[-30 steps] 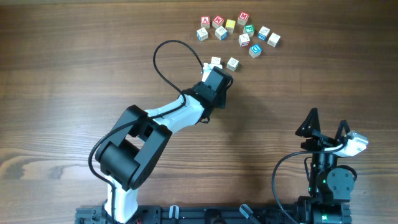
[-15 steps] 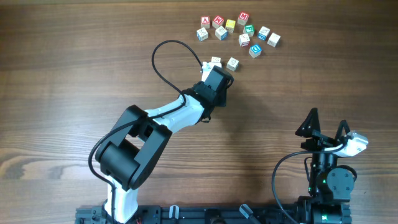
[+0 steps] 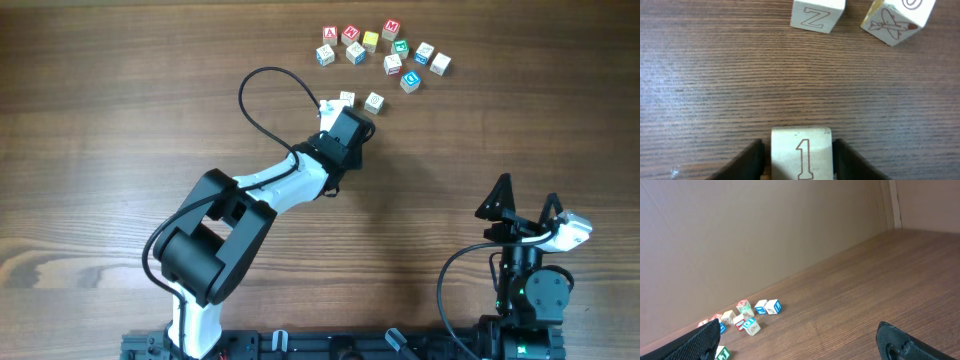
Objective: Form a tower
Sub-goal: 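Place the '1' block on the table and retract the left arm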
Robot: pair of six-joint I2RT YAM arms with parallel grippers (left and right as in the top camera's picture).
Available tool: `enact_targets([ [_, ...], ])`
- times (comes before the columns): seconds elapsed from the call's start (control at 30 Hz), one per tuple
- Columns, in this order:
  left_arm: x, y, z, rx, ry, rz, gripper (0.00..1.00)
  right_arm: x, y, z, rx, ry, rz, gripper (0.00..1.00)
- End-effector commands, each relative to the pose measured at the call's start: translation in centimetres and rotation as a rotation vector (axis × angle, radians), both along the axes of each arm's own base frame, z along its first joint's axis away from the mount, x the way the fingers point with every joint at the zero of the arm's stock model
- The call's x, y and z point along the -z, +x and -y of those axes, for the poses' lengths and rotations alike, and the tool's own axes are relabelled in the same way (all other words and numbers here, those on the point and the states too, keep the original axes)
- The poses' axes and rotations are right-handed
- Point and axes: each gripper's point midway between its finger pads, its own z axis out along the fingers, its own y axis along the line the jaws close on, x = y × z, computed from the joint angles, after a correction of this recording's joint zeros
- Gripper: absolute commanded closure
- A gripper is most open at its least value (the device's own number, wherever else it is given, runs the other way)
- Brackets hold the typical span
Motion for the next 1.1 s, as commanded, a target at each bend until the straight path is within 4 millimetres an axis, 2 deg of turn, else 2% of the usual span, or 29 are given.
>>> enact_targets([
  [0.0,0.8,-0.2,-0.5,-0.024,0.016,-0.008,0.30,-0.2,0.0,-0.1,-0.007,-0.010,0.009,0.00],
  [0.03,0.7,-0.2,-0.5,-0.023,0.016,-0.007,0.10,-0.2,0.0,-0.1,-0.007,-0.010,0.009,0.00],
  [0.07,0.7,-0.2,-0.5,-0.020,0.018,-0.007,0.00,-0.2,0.0,-0.1,-0.007,-0.010,0.009,0.00],
  [0.17,-0.1,-0.3,-0.6,0.000,0.031,-0.001,0.00,-0.2,0.0,-0.1,-0.007,-0.010,0.009,0.00],
  [0.27,-4.2,-1.0,-1.1,0.025,0.034,0.025,0.00,-0.2,0.0,-0.1,-0.007,-0.010,0.009,0.00],
  [0.3,-6.0,-1.3,-1.4,0.047,0.042,0.041,0.00,-0.2,0.0,-0.1,-0.007,-0.010,0.009,0.00],
  [0.33,-8.8,-1.9,-2.0,0.099,0.071,0.075,0.00,-0.2,0.0,-0.1,-0.007,-0.010,0.009,0.00],
  [0.4,-12.9,-2.7,-4.2,0.122,0.158,0.147,0.00,-0.2,0.0,-0.1,-0.007,-0.010,0.009,0.00],
  [0.5,-18.6,-4.8,-10.2,0.014,0.340,0.232,0.00,-0.2,0.0,-0.1,-0.007,-0.010,0.009,0.00],
  [0.53,-19.8,-5.9,-11.9,-0.011,0.380,0.238,0.00,-0.2,0.0,-0.1,-0.007,-0.010,0.009,0.00],
  [0.57,-21.6,-7.8,-14.2,-0.035,0.421,0.241,0.00,-0.2,0.0,-0.1,-0.007,-0.010,0.009,0.00],
  [0.67,-24.4,-10.9,-17.3,-0.060,0.438,0.261,0.00,-0.2,0.0,-0.1,-0.007,-0.010,0.009,0.00],
  [0.7,-25.5,-12.7,-18.7,-0.065,0.434,0.271,0.00,-0.2,0.0,-0.1,-0.007,-0.010,0.009,0.00],
  [0.83,-27.8,-17.2,-23.2,-0.114,0.444,0.304,0.00,-0.2,0.0,-0.1,-0.007,-0.010,0.009,0.00],
  [0.93,-28.7,-20.0,-25.6,-0.193,0.369,0.337,0.00,-0.2,0.0,-0.1,-0.007,-0.010,0.009,0.00],
  [1.07,-28.2,-23.2,-28.3,-0.217,0.378,0.316,0.00,-0.2,0.0,-0.1,-0.007,-0.010,0.009,0.00],
])
